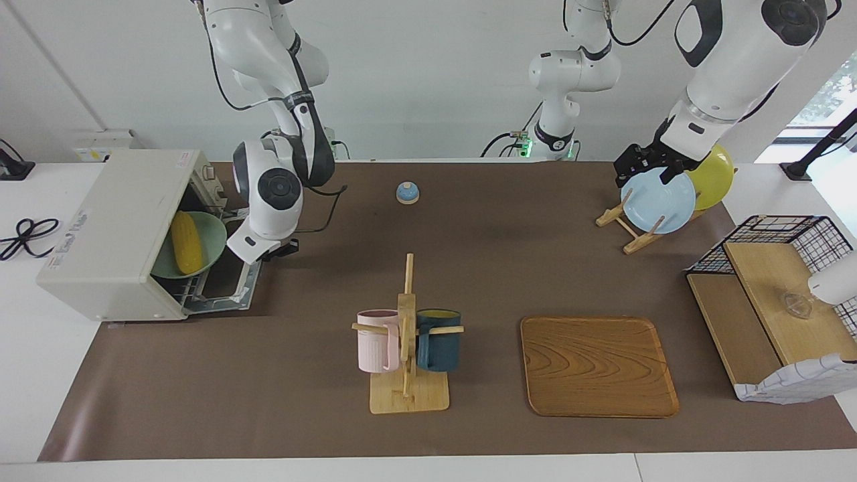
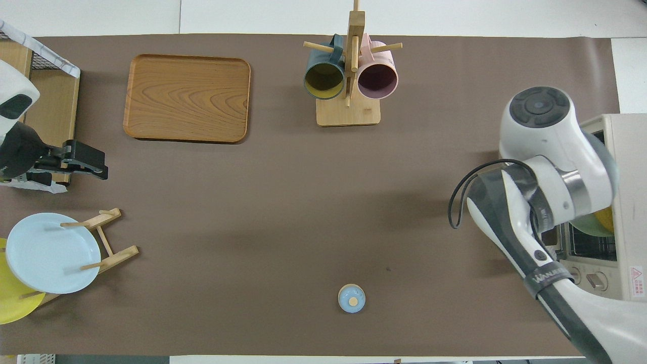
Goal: Put corn in oven
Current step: 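Push the oven door closed with the right gripper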
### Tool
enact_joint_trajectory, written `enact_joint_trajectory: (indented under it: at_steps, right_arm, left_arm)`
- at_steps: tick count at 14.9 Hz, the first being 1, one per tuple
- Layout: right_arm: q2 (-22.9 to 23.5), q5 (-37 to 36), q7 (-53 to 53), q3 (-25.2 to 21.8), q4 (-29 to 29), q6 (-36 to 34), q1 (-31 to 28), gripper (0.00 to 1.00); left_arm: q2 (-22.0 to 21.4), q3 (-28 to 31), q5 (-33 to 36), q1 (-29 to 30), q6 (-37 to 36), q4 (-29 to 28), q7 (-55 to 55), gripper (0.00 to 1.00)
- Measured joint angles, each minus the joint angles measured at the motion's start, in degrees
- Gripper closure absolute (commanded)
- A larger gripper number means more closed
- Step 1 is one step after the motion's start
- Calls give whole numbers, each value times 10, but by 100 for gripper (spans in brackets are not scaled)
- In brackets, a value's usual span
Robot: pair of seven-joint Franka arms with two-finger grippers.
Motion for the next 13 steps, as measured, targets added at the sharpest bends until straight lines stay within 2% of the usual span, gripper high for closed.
enact_joint_trajectory:
  at_steps: [3, 6, 7, 10, 13]
  right_arm:
    - [-32, -16, -59, -11, 15, -19, -37, 100]
    - [-39, -18, -94, -13, 19, -19, -60, 100]
    - [-40, -18, -105, -13, 20, -19, -64, 96]
    - [-47, -3, -133, -14, 21, -19, -84, 73]
    - [-58, 46, -136, -15, 30, -25, -90, 40]
  left_arm:
    - [0, 0, 0, 0, 0, 0, 0, 0]
    - [0, 0, 0, 0, 0, 0, 0, 0]
    - [0, 0, 0, 0, 0, 0, 0, 0]
    - [0, 0, 0, 0, 0, 0, 0, 0]
    - [0, 0, 0, 0, 0, 0, 0, 0]
